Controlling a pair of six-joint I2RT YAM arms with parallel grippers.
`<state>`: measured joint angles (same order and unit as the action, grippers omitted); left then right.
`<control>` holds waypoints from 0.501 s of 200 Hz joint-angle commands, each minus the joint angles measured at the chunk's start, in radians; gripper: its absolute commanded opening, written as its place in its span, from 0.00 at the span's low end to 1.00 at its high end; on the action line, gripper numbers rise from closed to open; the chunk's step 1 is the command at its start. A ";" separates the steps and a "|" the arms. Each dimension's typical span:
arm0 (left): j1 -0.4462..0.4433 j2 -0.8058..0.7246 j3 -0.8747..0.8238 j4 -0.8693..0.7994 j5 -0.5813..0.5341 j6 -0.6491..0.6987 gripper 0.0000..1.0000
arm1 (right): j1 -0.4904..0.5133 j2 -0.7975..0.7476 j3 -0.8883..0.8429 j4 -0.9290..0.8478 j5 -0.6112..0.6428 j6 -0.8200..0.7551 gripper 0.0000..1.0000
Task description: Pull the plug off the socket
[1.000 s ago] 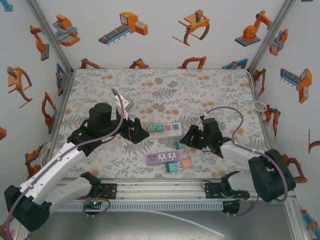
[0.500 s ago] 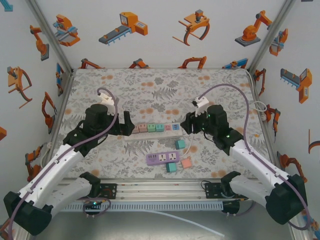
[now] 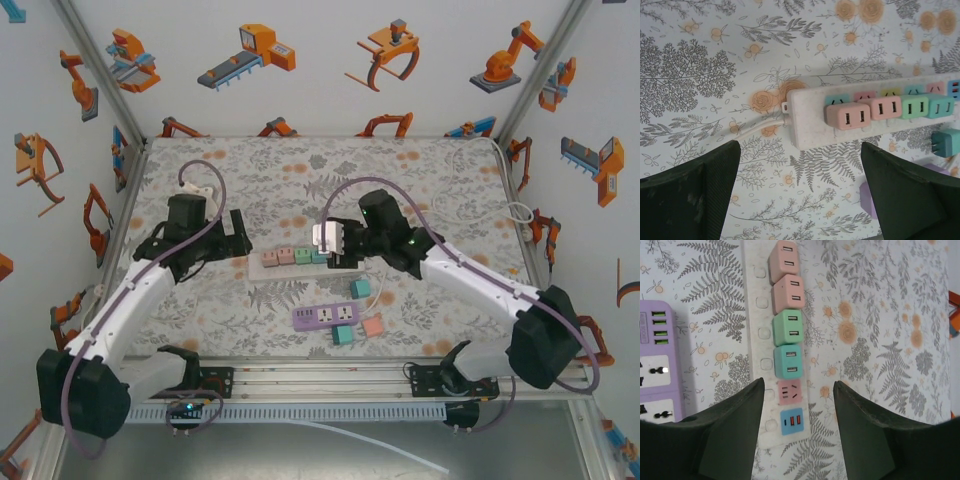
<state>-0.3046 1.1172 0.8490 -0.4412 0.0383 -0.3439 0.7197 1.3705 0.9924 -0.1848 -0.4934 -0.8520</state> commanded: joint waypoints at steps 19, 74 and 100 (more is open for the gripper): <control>0.040 0.109 0.048 0.033 0.079 0.035 0.82 | 0.000 0.114 0.104 -0.060 -0.128 -0.079 0.56; 0.059 0.271 0.065 0.075 0.160 0.049 0.65 | -0.018 0.279 0.155 -0.061 -0.206 -0.063 0.56; 0.060 0.337 0.082 0.076 0.185 0.059 0.60 | -0.020 0.325 0.156 -0.019 -0.150 -0.058 0.55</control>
<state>-0.2523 1.4151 0.8940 -0.3832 0.1715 -0.3145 0.7044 1.6672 1.1194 -0.2310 -0.6468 -0.9096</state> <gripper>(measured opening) 0.620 0.556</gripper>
